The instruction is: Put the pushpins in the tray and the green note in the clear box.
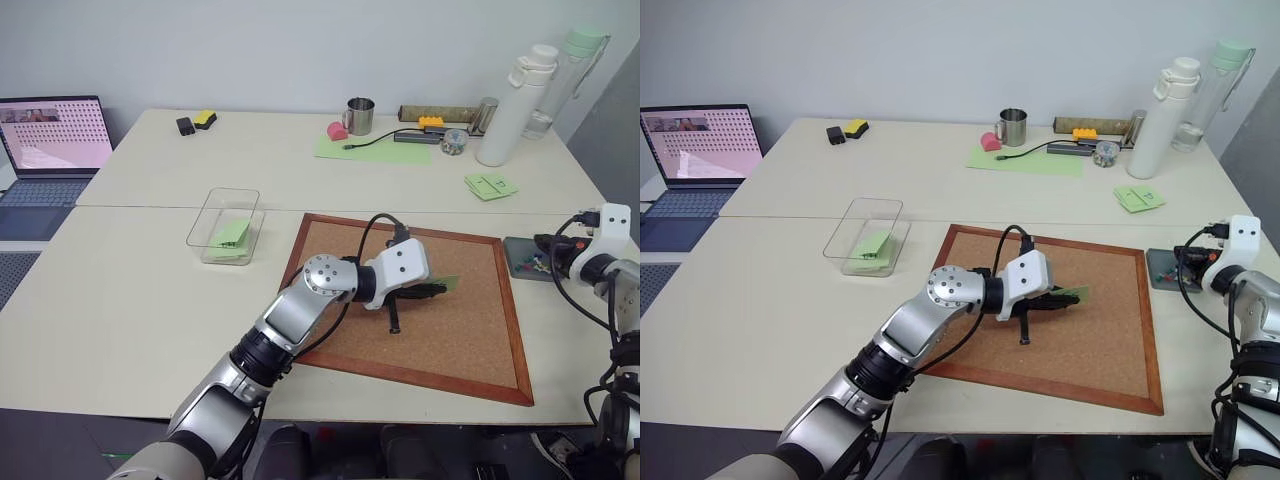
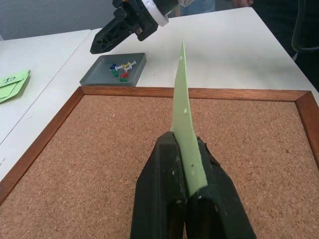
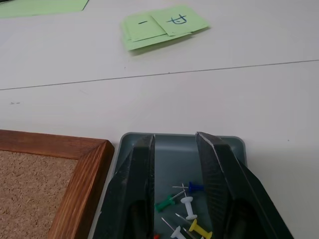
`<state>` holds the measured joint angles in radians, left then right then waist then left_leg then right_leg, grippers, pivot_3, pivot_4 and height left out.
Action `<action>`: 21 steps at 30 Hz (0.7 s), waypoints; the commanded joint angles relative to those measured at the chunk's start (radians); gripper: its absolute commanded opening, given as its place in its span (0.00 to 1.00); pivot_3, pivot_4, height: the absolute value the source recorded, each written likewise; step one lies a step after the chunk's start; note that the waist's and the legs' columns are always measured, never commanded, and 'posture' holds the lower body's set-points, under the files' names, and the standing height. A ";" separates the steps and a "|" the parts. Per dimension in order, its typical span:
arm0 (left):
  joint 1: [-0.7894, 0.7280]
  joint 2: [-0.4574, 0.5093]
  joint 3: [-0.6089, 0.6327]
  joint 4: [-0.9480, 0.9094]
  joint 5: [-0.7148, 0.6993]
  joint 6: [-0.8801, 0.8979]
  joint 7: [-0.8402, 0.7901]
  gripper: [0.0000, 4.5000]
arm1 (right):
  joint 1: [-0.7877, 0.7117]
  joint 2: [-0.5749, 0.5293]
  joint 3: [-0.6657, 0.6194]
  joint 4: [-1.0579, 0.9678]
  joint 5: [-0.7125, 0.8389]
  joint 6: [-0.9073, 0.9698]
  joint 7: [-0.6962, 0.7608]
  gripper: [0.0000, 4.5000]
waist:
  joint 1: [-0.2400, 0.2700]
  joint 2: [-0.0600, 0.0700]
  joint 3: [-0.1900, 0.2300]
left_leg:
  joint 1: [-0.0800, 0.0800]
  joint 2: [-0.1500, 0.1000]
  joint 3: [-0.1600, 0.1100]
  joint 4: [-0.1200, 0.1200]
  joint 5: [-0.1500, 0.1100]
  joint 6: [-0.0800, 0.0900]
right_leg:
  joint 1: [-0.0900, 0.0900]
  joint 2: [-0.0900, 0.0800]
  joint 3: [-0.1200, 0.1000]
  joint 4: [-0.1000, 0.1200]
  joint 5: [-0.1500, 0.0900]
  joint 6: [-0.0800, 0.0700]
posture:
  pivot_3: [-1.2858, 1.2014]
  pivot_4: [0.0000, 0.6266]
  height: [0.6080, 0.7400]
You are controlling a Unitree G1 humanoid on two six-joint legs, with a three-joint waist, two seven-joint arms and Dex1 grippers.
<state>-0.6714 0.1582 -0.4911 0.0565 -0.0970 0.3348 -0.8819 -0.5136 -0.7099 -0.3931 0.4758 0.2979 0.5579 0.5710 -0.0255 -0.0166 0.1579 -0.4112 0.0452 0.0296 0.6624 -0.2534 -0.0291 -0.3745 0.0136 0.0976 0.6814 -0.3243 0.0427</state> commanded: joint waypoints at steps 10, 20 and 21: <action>-0.049 0.136 0.481 0.019 -0.010 0.133 0.382 0.00 | 0.251 0.072 0.087 -1.107 0.493 0.335 0.043 0.30 | -0.007 0.001 0.000 | -0.002 0.002 -0.005 0.000 0.000 0.000 | -0.001 0.002 -0.003 0.002 0.000 0.000 | 0.52 0.24 1.00; 0.045 0.284 0.652 0.051 0.093 0.138 0.651 0.00 | 0.152 0.138 0.226 -1.177 0.568 0.365 -0.073 0.30 | 0.015 -0.002 0.001 | -0.005 0.001 -0.007 0.002 0.000 0.000 | -0.002 -0.003 -0.008 0.000 0.000 0.000 | 0.52 0.24 1.00; 0.056 0.287 0.650 0.049 0.100 0.135 0.659 0.00 | 0.152 0.135 0.233 -1.174 0.562 0.359 -0.074 0.30 | 0.020 -0.003 0.001 | -0.006 0.001 -0.007 0.002 0.000 0.000 | -0.002 -0.003 -0.008 0.000 0.000 0.000 | 0.52 0.24 1.00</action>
<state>-0.6223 0.4313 0.1555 0.1337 -0.0241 0.4827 -0.2572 -0.3567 -0.5668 -0.1670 -0.6751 0.8652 0.9458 0.4997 -0.0059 -0.0193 0.1589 -0.4171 0.0459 0.0226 0.6642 -0.2534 -0.0292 -0.3773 0.0108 0.0899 0.6818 -0.3244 0.0428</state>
